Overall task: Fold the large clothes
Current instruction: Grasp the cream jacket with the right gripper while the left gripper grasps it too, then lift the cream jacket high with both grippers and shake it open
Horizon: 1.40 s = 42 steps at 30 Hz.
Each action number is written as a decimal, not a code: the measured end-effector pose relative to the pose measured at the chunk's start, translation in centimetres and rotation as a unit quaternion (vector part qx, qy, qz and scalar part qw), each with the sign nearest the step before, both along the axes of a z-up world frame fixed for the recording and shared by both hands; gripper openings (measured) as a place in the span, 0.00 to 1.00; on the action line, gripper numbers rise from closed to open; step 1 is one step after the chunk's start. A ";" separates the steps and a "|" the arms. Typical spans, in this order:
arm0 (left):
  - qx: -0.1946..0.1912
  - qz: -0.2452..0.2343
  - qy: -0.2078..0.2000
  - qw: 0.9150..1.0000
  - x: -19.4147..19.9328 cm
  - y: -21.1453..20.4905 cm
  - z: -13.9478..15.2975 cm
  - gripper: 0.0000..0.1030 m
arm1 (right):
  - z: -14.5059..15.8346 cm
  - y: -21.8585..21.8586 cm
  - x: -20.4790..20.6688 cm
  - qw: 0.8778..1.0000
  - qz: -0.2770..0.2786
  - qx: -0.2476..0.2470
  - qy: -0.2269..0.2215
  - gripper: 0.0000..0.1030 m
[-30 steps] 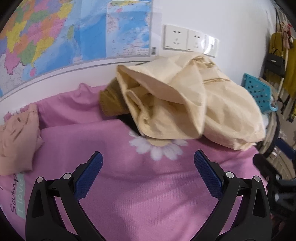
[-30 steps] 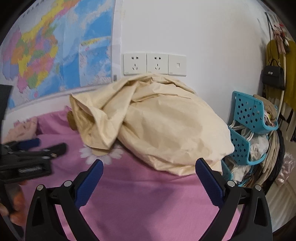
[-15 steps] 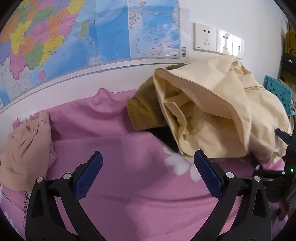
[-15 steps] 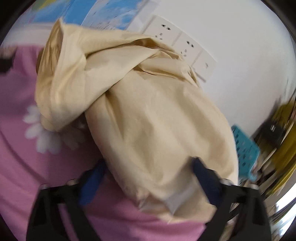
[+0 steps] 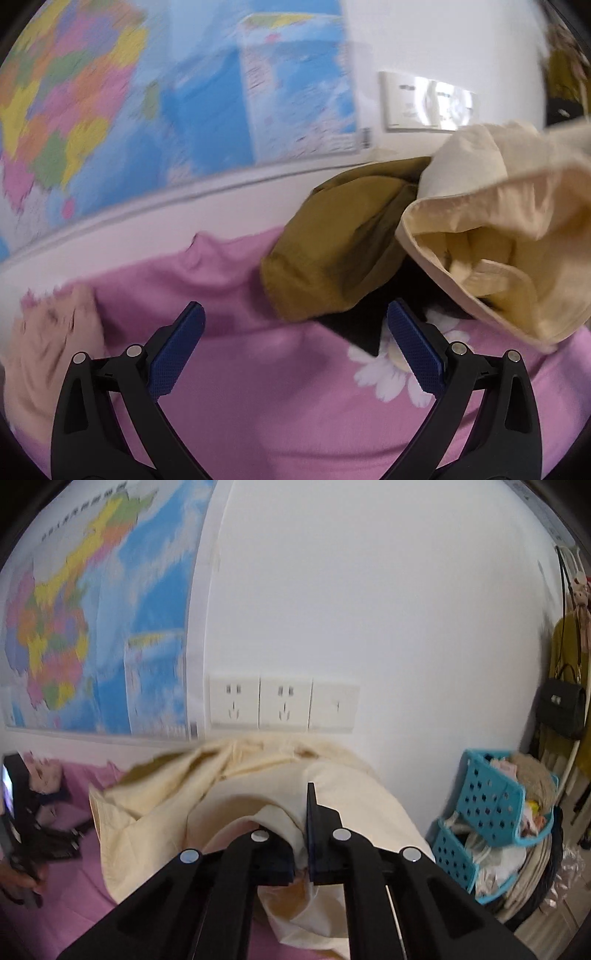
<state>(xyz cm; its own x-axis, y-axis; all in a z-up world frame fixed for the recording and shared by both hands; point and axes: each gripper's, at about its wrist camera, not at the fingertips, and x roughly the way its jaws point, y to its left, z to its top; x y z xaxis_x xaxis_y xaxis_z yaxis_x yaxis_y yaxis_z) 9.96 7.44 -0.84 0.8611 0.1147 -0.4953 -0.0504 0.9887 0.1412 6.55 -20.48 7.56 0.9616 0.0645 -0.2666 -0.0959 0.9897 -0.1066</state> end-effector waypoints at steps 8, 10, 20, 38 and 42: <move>-0.046 -0.159 -0.039 0.986 -2.4 -1.5 1.1 0.95 | -2.9 1.7 -1.3 0.998 0.034 -0.037 0.042 0.05; -0.034 -0.181 -0.042 0.982 -3.1 -2.5 0.9 0.95 | -4.7 2.4 -1.5 0.996 0.029 -0.057 0.054 0.05; 0.060 -0.161 -0.037 0.984 1.6 -7.1 -0.1 0.61 | -6.7 1.5 -2.7 0.997 0.031 -0.036 0.066 0.05; -0.213 -0.061 0.020 0.975 9.3 4.1 6.7 0.19 | -11.9 5.4 -2.5 0.980 -0.022 -0.185 0.075 0.72; -0.204 -0.059 0.022 0.977 8.9 4.1 6.1 0.20 | -17.8 10.9 -2.1 0.936 -0.044 -0.347 0.035 0.79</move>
